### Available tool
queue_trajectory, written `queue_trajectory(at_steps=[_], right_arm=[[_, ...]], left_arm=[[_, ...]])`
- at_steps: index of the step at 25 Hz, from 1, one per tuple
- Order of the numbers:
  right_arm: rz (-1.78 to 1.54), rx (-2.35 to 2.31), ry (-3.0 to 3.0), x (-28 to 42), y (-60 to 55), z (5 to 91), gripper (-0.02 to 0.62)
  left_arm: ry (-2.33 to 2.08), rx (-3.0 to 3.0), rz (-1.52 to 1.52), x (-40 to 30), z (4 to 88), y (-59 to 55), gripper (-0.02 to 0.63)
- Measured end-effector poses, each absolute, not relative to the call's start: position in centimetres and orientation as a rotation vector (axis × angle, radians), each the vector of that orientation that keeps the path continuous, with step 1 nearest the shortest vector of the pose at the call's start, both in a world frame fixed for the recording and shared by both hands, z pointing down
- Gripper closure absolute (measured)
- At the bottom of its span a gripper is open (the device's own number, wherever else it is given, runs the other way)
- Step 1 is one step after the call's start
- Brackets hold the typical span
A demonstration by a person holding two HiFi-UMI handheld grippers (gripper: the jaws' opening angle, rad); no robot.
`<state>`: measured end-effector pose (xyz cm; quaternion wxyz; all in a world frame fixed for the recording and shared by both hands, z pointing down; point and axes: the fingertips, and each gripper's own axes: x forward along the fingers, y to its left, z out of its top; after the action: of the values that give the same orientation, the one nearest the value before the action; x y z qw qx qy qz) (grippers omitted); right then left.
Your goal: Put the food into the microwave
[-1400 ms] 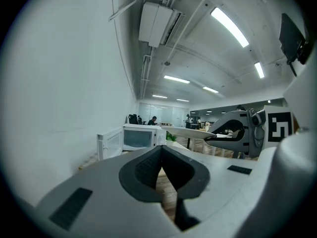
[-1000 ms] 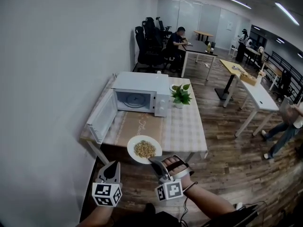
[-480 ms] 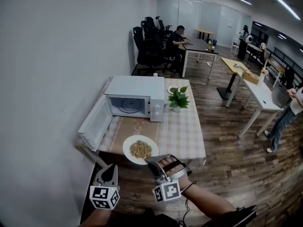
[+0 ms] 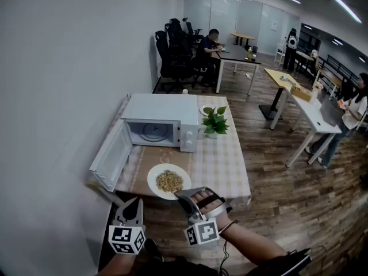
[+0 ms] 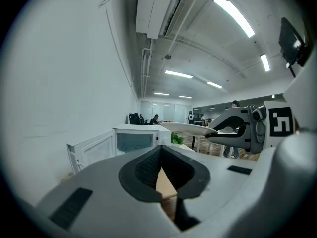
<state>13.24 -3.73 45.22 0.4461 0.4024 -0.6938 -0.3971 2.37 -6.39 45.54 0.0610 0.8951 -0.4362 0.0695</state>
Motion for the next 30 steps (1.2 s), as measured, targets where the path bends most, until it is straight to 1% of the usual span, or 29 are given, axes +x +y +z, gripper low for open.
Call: queue_trajectory(at_steps=[15,30], right_arm=[[-0.952,1.017,-1.650,10.7,-14.0,44.8,0.575],[-0.900,1.028,-1.588,6.5,-20.6,46.3,0.575]], left_arm=[[-1.243,2.777,0.144,-0.1,43.5,-17.0,0.597],[-1.045,2.819,0.120,-2.3,44.3,-22.7,0.597]])
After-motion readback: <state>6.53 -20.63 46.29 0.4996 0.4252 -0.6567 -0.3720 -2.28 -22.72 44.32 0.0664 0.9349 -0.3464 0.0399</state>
